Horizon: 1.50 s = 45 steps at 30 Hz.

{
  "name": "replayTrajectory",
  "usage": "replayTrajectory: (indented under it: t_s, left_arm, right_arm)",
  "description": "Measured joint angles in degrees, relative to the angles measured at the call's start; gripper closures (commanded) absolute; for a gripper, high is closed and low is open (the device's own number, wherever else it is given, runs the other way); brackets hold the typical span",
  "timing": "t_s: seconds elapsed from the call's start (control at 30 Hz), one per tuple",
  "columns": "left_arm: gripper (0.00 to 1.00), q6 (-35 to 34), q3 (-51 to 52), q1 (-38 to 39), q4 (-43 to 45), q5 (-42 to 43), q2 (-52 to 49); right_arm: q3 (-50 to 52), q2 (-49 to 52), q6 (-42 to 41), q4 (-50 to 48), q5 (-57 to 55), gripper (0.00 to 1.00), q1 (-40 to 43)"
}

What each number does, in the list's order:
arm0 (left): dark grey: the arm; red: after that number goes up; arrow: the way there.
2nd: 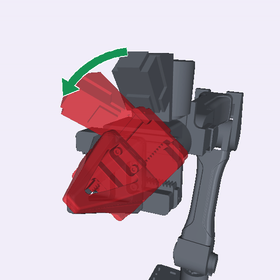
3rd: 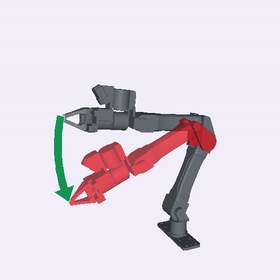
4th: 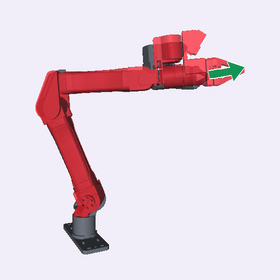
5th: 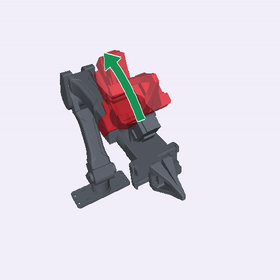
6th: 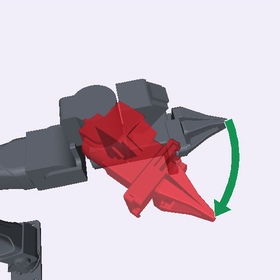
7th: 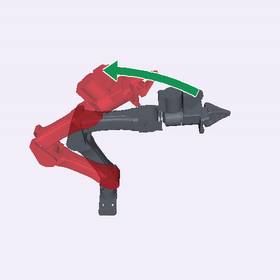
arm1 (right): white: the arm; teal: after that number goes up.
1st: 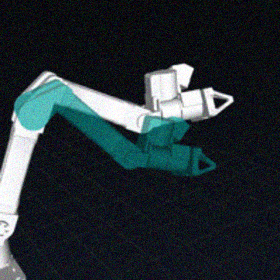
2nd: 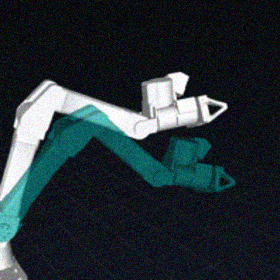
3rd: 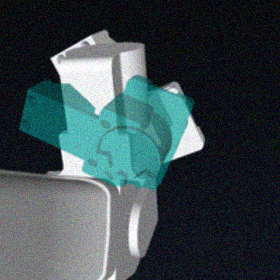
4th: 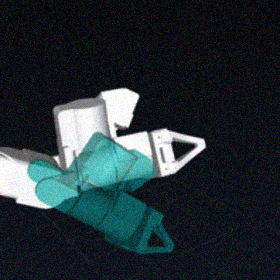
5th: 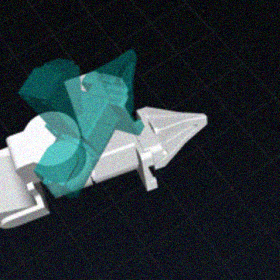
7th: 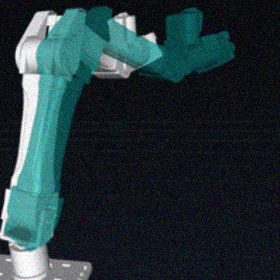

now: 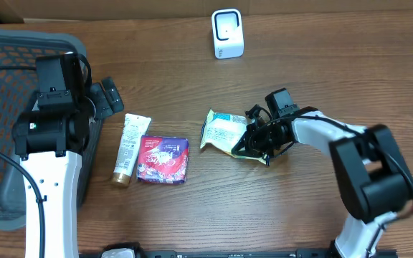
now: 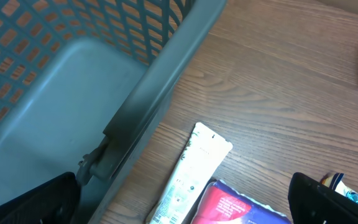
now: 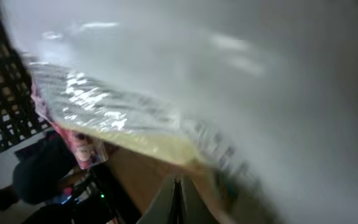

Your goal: Scan the item barcode

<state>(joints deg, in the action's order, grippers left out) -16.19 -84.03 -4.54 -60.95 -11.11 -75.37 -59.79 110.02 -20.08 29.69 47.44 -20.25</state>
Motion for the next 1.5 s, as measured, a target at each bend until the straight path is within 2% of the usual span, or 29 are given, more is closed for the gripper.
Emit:
replayTrajectory:
  t_s: [0.13,0.27,0.63,0.93,1.23,1.5]
  left_arm:
    - [0.0,0.0,0.0,0.0,-0.02,0.0,0.0]
    - [0.0,0.0,0.0,0.0,0.0,0.0,0.0]
    - [0.0,0.0,0.02,0.0,0.0,0.0,0.0]
    - [0.0,0.0,0.02,0.0,0.0,0.0,0.0]
    - [0.0,0.0,0.02,0.0,0.0,0.0,0.0]
    - [0.0,0.0,0.0,0.0,-0.04,0.0,0.0]
  right_arm:
    - [-1.22,-9.55,0.79,1.66,-2.6,0.96,0.81]
    - [-2.6,-13.57,1.9,3.37,-3.72,0.96,3.13]
    - [-0.59,-1.18,5.55,3.91,-5.7,0.96,5.9]
    - [-2.1,4.76,9.62,7.32,0.44,0.96,5.27]
    - [-2.58,2.36,13.73,16.96,-3.26,0.96,1.14]
    - [-5.14,-8.81,13.92,21.77,-10.1,0.96,1.88]
